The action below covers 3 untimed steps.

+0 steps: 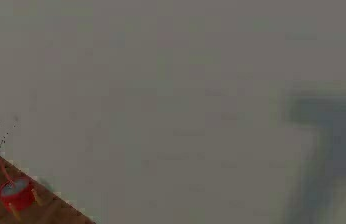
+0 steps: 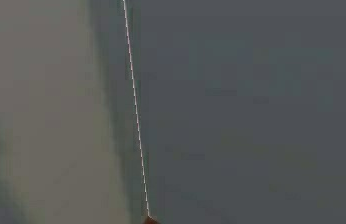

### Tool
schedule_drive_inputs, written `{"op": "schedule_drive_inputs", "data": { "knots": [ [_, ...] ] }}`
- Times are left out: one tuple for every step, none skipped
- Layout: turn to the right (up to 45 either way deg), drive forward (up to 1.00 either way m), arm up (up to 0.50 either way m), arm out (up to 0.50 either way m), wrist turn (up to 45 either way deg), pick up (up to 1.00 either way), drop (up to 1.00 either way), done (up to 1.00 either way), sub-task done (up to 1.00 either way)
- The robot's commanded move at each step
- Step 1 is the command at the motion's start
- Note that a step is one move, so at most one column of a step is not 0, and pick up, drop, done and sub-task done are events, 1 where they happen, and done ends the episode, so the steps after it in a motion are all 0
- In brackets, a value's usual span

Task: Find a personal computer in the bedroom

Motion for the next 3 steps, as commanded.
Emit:
{"op": "schedule_drive_inputs", "data": {
  "knots": [
    [-45.0,0.0,0.0,0.0,0.0,0.0,0.0,0.0,0.0],
    [-45.0,0.0,0.0,0.0,0.0,0.0,0.0,0.0,0.0],
    [-45.0,0.0,0.0,0.0,0.0,0.0,0.0,0.0,0.0]
  ]
}}
